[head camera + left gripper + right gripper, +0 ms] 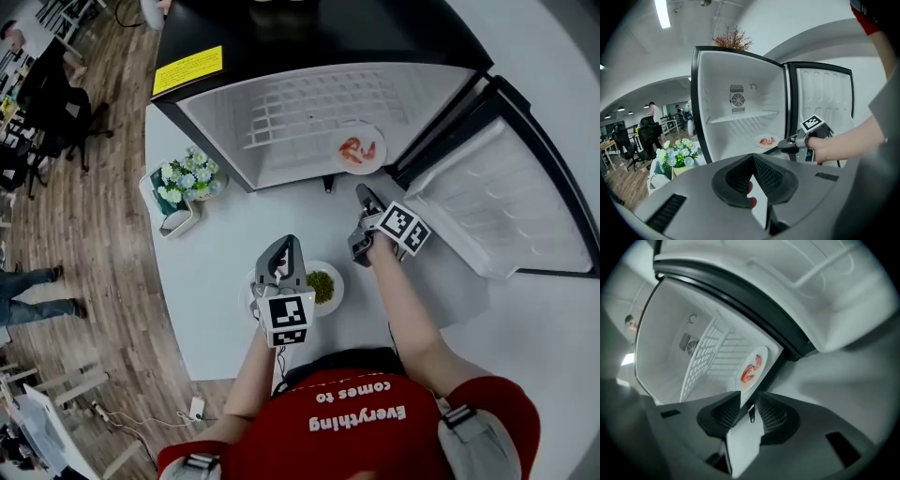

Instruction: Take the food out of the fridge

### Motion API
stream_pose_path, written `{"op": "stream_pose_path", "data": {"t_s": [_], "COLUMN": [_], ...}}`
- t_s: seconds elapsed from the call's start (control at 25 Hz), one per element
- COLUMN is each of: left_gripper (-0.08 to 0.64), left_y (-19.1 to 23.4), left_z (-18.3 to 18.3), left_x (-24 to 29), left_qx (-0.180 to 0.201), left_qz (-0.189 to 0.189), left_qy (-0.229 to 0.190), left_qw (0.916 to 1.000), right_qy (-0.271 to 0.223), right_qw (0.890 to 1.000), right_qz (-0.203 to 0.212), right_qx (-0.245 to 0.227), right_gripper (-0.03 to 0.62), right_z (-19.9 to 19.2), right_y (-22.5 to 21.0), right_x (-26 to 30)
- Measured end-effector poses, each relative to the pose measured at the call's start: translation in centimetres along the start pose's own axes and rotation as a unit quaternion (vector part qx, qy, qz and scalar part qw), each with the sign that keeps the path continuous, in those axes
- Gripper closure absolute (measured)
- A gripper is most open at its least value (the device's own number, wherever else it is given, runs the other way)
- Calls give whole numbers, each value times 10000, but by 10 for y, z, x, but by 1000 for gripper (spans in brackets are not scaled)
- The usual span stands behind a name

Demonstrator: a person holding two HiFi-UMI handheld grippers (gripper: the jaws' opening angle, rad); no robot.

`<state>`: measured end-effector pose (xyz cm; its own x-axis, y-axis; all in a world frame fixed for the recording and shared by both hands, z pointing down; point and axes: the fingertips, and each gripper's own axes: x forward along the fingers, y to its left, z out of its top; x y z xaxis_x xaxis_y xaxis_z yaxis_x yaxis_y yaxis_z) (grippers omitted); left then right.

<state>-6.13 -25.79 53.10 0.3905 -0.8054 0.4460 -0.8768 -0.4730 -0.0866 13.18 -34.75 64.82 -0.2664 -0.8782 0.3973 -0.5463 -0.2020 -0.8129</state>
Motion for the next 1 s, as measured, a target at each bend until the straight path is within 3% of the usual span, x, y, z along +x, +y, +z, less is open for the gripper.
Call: {"op": "stream_pose_path", "data": {"t_s": [0.2, 0.44, 0.76, 0.88, 1.0], "left_gripper": [552, 552, 552, 552, 552], "left_y": [-7, -6, -11, -14, -16], "left_z": [-8, -16, -18, -16, -15], "left_x": [9, 15, 13, 12, 9], "left_qx": [-22, -36, -44, -42, -26], "left_qz": [-128, -134, -154, -175, -187], "left_qy": [116, 229, 309, 277, 260], "left_qw": [9998, 9996, 9994, 9995, 9995], "right_qy": [-546, -785, -904, -913, -872], "right_qw": [9869, 9708, 9558, 9553, 9546], "right_qz": [207, 506, 640, 597, 671], "right_qx": [1507, 2208, 2725, 2746, 2767], "right_gripper": [466, 466, 470, 548, 566], "right_z": [17, 27, 32, 32, 30], "right_y": [-24, -28, -28, -30, -28], "right_x": [18, 37, 48, 47, 45]}}
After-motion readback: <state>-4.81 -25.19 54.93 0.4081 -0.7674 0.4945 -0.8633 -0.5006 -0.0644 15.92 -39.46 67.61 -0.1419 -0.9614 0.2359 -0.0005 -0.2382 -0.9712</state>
